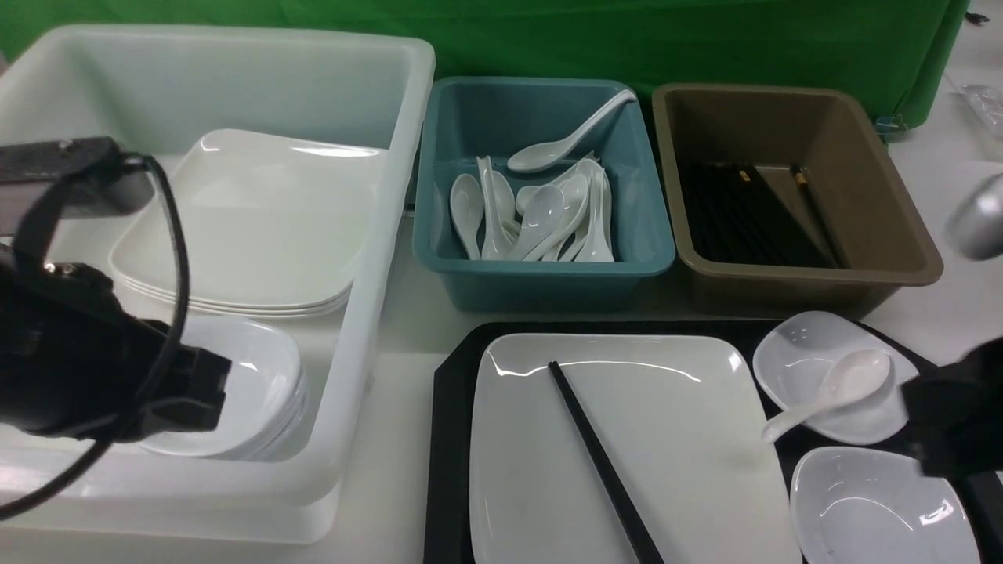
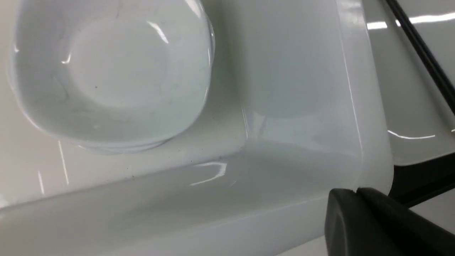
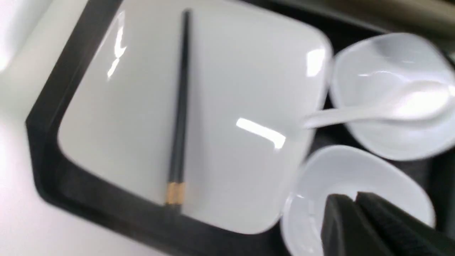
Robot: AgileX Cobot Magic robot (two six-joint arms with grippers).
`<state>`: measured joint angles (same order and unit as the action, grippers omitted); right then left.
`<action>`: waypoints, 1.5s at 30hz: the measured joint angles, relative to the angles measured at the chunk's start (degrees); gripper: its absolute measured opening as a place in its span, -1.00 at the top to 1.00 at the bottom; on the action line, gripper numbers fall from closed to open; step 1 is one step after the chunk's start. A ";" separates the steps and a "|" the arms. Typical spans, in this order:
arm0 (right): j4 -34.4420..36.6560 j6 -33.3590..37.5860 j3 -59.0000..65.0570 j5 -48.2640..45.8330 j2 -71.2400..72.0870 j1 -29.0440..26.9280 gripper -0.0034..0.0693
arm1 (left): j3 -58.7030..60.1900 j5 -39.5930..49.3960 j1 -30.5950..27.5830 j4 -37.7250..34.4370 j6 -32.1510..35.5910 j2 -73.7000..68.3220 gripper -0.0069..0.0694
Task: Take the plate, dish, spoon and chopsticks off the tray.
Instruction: Use the right arm to grab a pair of chopsticks from the plate
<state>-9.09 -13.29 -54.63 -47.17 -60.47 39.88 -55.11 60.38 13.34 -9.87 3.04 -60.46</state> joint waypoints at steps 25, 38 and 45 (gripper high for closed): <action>11.23 3.92 -13.71 2.60 -43.93 3.36 -0.61 | 0.02 -0.01 2.62 1.90 -1.76 0.00 0.82; 11.47 3.99 -13.71 4.46 -46.69 3.36 -0.52 | 0.02 -0.01 2.62 1.90 -1.76 0.00 0.82; 11.59 4.19 -13.71 5.37 -46.68 3.38 0.53 | 0.02 0.72 2.62 1.90 -1.76 0.00 0.82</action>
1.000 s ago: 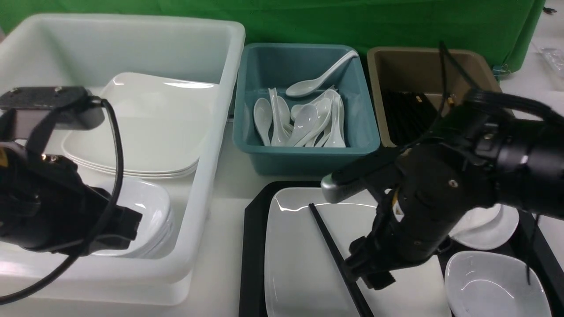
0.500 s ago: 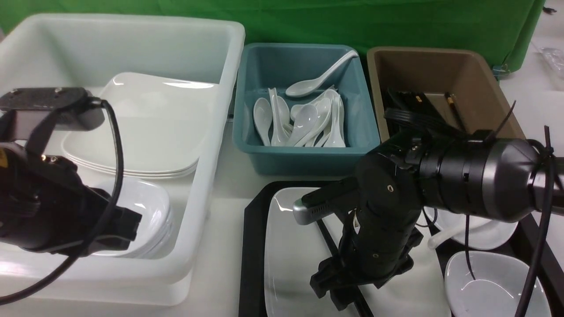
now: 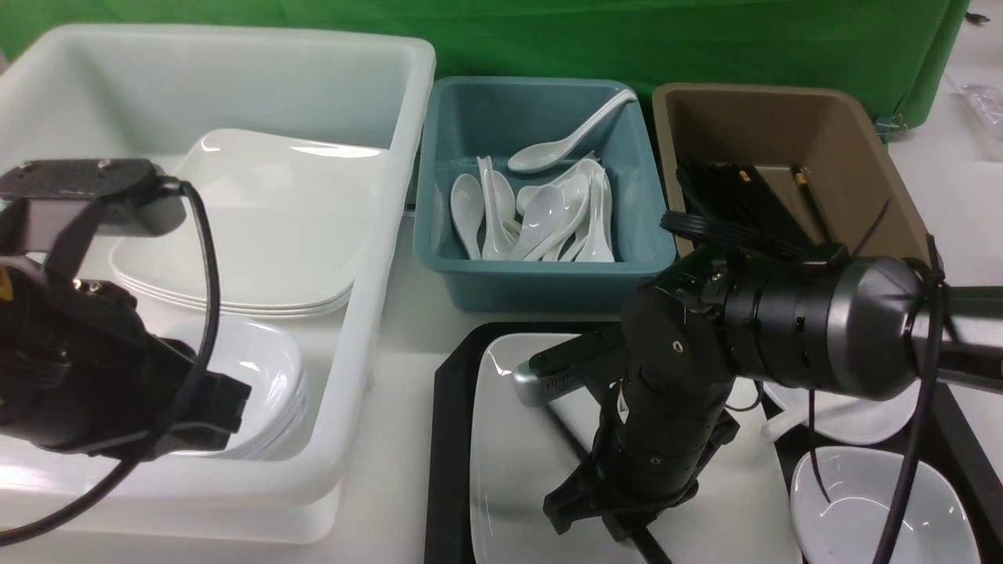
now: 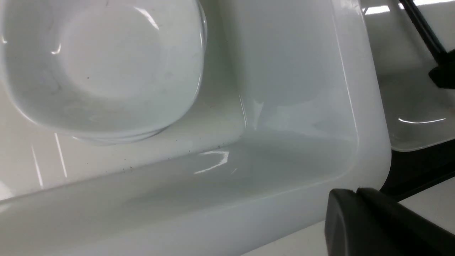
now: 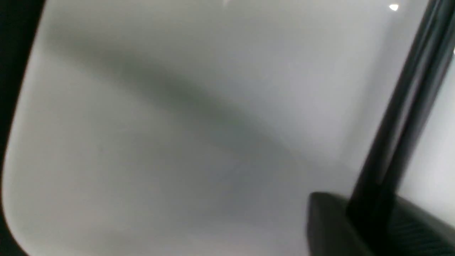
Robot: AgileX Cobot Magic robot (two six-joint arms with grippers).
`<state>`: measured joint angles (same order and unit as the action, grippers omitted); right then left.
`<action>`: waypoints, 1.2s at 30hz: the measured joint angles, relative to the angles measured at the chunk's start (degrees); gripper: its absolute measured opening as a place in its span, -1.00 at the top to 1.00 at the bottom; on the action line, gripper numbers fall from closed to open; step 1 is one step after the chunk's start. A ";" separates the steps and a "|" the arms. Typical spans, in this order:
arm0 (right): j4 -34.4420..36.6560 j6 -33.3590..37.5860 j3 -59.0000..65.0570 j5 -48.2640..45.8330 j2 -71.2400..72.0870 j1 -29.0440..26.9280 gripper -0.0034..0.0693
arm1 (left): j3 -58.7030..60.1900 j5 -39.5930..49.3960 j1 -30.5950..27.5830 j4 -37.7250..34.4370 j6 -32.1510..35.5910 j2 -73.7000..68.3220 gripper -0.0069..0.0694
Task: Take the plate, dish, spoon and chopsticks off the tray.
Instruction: Use the right arm to grab a pair of chopsticks from the plate, then use the right arm to put the chopsticks into the small storage box on the right
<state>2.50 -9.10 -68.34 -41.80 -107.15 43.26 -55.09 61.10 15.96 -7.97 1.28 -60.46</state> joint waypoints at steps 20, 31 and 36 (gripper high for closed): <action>-3.37 4.06 -21.15 14.40 8.21 -26.20 0.50 | 0.00 -3.65 0.00 -6.54 2.38 0.00 0.80; -3.55 4.06 -31.99 18.36 -10.89 -33.32 0.49 | 0.00 -4.48 4.05 -10.27 7.54 -0.18 0.80; -4.04 4.11 -31.99 14.81 -13.07 -33.37 -0.01 | -0.22 -6.40 14.50 -6.66 3.62 -3.58 0.80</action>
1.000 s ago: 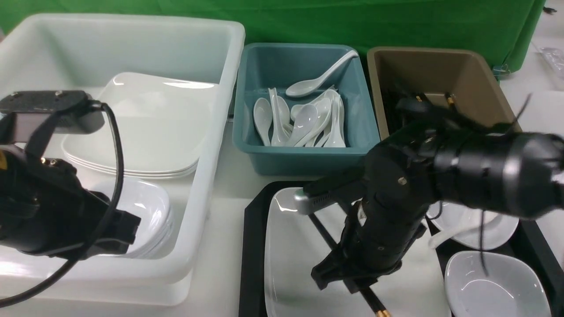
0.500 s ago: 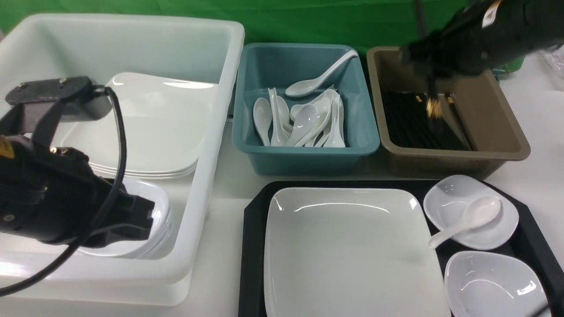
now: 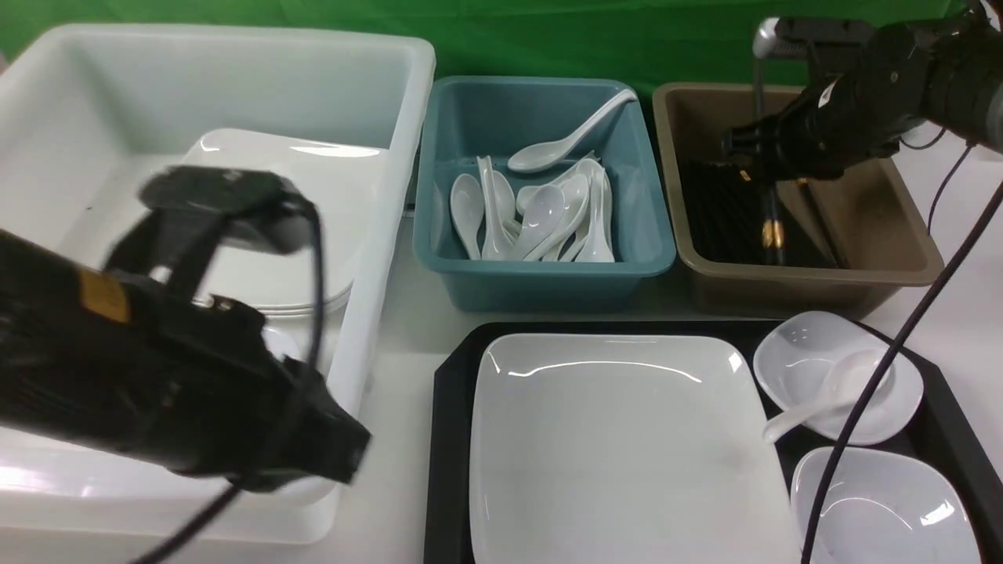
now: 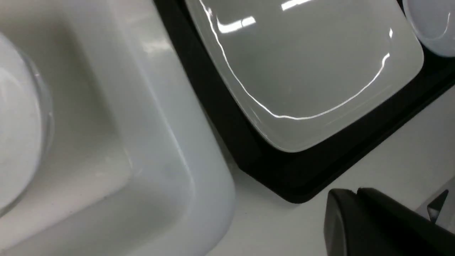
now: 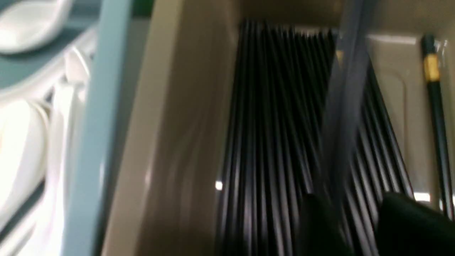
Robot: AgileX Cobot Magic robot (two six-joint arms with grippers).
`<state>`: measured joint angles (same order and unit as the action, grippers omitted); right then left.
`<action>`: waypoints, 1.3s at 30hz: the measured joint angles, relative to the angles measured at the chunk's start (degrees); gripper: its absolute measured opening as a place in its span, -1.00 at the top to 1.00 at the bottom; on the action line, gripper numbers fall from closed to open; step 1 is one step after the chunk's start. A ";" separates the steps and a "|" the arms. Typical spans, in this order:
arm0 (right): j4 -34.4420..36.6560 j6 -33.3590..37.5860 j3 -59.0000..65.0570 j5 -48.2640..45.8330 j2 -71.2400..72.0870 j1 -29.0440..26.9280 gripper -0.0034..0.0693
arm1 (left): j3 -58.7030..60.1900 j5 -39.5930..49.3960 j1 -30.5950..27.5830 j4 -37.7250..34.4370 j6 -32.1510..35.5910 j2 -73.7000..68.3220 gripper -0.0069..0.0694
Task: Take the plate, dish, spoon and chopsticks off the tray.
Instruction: Use the right arm to put the chopsticks into the small storage box on the right, then use the left arm to grab a soup spoon from the plate
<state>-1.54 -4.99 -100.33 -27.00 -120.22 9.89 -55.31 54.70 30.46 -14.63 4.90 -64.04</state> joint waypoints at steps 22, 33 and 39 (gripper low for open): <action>-4.64 7.19 4.06 -37.68 38.05 -4.43 0.86 | -47.81 -1.29 19.77 7.30 7.81 -48.42 0.71; -4.64 5.50 25.55 -34.80 63.33 -4.57 0.84 | -53.17 -17.47 22.19 7.30 8.07 -61.02 -0.27; -4.64 5.44 29.22 -32.12 69.68 -4.57 0.81 | -53.42 -19.46 22.19 8.10 8.07 -65.25 -0.58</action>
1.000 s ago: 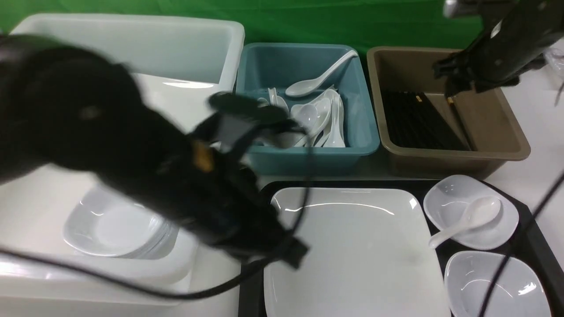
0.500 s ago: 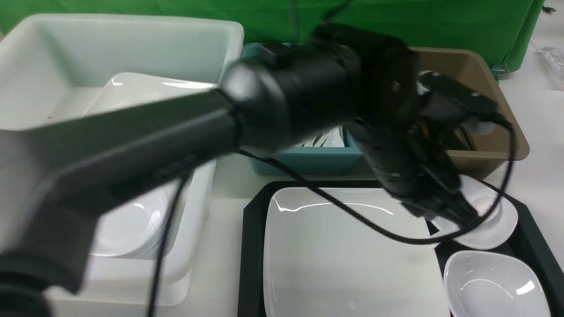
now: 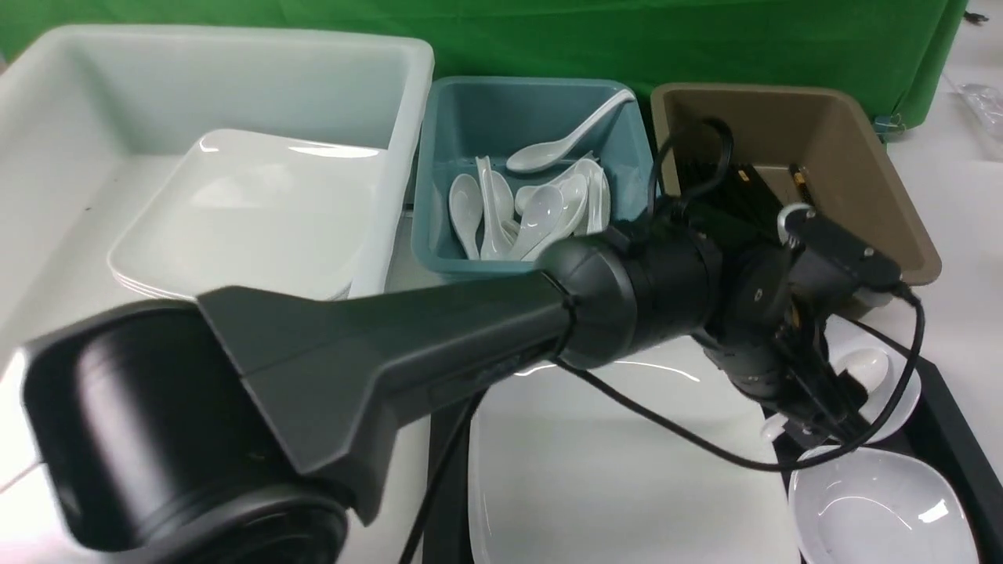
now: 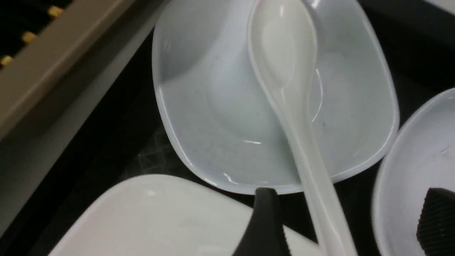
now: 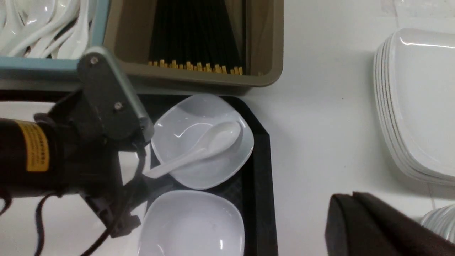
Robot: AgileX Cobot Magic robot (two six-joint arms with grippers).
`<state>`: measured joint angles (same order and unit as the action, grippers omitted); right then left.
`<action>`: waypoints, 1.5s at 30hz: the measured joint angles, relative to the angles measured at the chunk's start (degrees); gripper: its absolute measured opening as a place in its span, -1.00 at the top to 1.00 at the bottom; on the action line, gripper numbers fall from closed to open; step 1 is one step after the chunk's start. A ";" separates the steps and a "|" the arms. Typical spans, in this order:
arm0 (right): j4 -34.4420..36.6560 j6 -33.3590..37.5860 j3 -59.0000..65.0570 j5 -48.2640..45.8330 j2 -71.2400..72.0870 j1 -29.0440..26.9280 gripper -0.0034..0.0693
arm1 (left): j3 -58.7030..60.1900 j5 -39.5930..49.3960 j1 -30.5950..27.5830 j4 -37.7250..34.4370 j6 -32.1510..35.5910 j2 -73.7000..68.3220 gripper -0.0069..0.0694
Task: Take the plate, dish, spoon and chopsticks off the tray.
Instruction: Use the left arm to grab a soup spoon from the plate, then use the left arm to put the soup spoon into the small storage box in the middle
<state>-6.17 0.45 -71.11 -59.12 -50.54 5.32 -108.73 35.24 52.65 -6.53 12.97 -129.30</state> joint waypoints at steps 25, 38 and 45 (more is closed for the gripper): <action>0.11 0.00 0.06 0.70 1.45 0.00 0.67 | -0.11 3.77 0.00 0.48 -2.77 -0.82 0.58; 0.21 0.00 0.06 0.70 1.45 0.00 0.64 | -0.17 8.01 -9.98 6.06 -13.59 12.89 0.58; 0.21 0.00 0.06 0.70 1.45 0.00 0.61 | -0.23 6.81 -23.04 5.54 -14.70 9.80 0.58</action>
<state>-5.96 0.45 -71.05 -58.42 -49.09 5.32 -108.96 42.05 29.61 -0.99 -1.73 -119.49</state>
